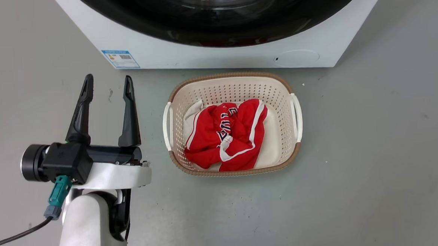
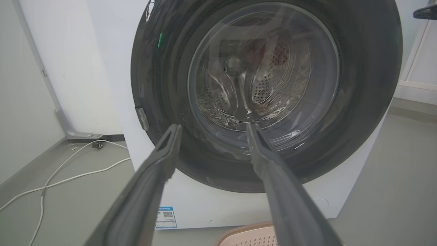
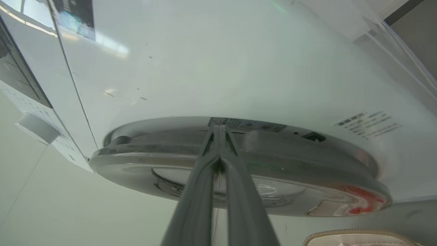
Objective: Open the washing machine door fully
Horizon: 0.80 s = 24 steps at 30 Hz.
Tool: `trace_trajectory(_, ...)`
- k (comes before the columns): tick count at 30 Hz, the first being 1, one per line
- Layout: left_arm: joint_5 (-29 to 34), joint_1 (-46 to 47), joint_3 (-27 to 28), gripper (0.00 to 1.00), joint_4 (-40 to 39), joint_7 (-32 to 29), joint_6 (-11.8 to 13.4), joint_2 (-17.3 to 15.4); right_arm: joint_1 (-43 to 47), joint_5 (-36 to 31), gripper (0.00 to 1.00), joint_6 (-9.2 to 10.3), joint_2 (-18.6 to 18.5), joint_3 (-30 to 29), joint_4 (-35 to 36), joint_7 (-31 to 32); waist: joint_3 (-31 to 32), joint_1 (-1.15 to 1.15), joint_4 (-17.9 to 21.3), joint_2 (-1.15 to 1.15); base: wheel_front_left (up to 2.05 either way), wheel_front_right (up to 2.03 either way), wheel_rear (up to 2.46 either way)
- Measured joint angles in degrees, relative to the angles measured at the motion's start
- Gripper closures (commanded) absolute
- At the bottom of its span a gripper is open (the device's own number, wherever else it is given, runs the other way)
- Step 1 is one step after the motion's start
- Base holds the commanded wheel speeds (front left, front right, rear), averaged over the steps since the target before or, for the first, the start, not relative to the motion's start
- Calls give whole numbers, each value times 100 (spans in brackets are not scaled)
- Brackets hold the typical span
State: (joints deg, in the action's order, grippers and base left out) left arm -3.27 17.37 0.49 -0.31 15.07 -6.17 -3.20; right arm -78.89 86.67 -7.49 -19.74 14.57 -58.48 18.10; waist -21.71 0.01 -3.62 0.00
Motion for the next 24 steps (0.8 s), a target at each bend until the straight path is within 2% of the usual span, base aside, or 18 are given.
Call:
trace_trajectory(7,-1,175,-30,0,3,0,-38,7,-715,-377,100,0,11,316,-627,310,-239,0,-127,0,0,0,0)
trace_trajectory(16,-1,197,-34,0,13,0,-47,18,-1049,-565,100,0,82,463,-996,573,-382,-1,-247,0,0,0,0)
trace_trajectory(24,15,222,-37,0,45,0,-64,22,-1057,-327,100,8,171,374,-906,1357,-376,0,-232,0,0,0,0)
